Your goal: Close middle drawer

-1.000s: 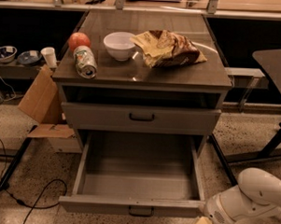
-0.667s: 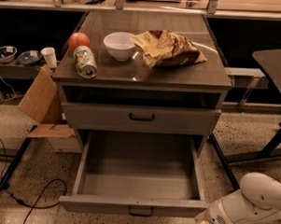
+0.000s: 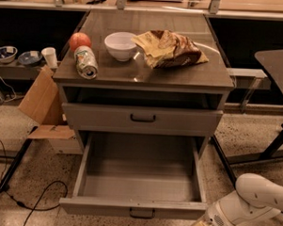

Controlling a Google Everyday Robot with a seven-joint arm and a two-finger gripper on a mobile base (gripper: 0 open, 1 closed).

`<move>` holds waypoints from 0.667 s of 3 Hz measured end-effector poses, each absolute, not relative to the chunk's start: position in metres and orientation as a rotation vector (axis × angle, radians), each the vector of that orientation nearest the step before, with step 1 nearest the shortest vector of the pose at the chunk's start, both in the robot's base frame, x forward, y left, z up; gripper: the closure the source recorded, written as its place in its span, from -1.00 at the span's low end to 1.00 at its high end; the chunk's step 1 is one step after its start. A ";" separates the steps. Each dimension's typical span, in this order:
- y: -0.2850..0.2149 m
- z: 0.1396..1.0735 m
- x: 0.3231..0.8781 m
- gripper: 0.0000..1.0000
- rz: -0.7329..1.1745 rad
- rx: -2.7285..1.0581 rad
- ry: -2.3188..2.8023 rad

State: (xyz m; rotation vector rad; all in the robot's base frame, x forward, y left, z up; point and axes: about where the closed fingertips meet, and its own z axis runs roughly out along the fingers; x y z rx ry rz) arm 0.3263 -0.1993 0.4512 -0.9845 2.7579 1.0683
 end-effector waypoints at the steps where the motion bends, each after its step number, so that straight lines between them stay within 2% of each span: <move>1: -0.194 0.435 0.341 0.92 1.109 -0.941 2.781; 2: -0.197 0.424 0.352 1.00 1.125 -0.857 2.807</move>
Offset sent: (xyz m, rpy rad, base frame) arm 0.0417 -0.0048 -0.0395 0.0140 0.0862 -0.1391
